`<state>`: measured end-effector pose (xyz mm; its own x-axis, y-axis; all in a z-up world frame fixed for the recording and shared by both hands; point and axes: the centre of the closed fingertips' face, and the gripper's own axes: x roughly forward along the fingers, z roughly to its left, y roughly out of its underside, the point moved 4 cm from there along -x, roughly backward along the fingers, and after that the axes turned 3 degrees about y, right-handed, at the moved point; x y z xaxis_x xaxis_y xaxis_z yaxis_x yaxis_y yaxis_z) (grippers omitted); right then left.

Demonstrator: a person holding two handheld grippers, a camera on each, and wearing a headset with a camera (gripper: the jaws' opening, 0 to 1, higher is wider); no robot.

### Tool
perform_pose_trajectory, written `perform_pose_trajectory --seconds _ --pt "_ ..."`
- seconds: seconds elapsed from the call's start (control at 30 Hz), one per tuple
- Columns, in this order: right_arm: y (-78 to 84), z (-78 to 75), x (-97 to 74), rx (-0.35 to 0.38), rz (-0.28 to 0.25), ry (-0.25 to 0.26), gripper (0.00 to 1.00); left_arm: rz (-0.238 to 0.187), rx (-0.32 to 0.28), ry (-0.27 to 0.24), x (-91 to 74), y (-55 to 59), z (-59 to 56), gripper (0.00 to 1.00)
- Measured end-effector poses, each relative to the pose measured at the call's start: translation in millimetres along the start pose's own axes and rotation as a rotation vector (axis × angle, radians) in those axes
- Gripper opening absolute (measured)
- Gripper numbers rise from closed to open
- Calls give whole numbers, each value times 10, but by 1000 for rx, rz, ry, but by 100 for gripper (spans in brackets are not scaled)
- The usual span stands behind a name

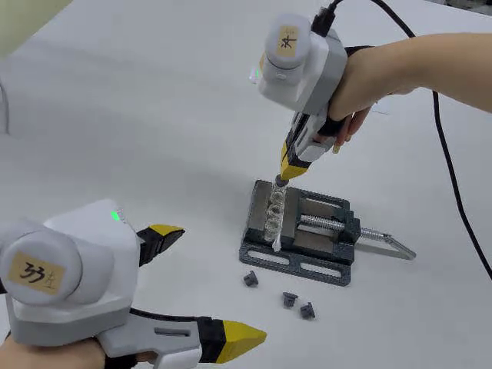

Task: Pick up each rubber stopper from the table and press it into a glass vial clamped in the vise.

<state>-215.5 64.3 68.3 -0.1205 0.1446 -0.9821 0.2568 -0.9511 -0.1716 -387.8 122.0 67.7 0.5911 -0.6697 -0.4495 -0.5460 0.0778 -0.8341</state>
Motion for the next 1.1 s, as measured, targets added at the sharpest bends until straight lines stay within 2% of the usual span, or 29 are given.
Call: perform_pose_trajectory --seconds 0.17,0.3,0.43,0.5,0.63,0.77,0.8,0.87,0.93,1.1 --pt "3 -6 -3 -9 -9 1 0 -1 -1 -1 0 -3 1 95" --pt "-6 20 -24 3 -44 -8 0 -3 1 0 1 -8 5 95" --pt "-4 18 -65 -10 -78 6 1 -2 5 3 4 -14 5 95" --pt "-3 44 -100 -21 -110 22 9 -4 6 3 3 -20 5 95" --pt "-25 40 -110 -46 -148 54 33 -4 9 3 -4 -23 15 95" --pt "-14 149 -156 -53 -181 70 50 -7 13 2 -17 -34 20 95" --pt "-1 166 -159 -77 -172 73 53 -7 14 1 -20 -40 14 95" --pt "30 157 -138 -78 -157 88 56 -7 17 1 -24 -47 9 95" --pt "29 180 -137 -58 -185 85 58 -7 20 1 -28 -52 5 95" --pt "71 260 -138 -45 -202 106 65 -11 29 0 -38 -84 -10 95"
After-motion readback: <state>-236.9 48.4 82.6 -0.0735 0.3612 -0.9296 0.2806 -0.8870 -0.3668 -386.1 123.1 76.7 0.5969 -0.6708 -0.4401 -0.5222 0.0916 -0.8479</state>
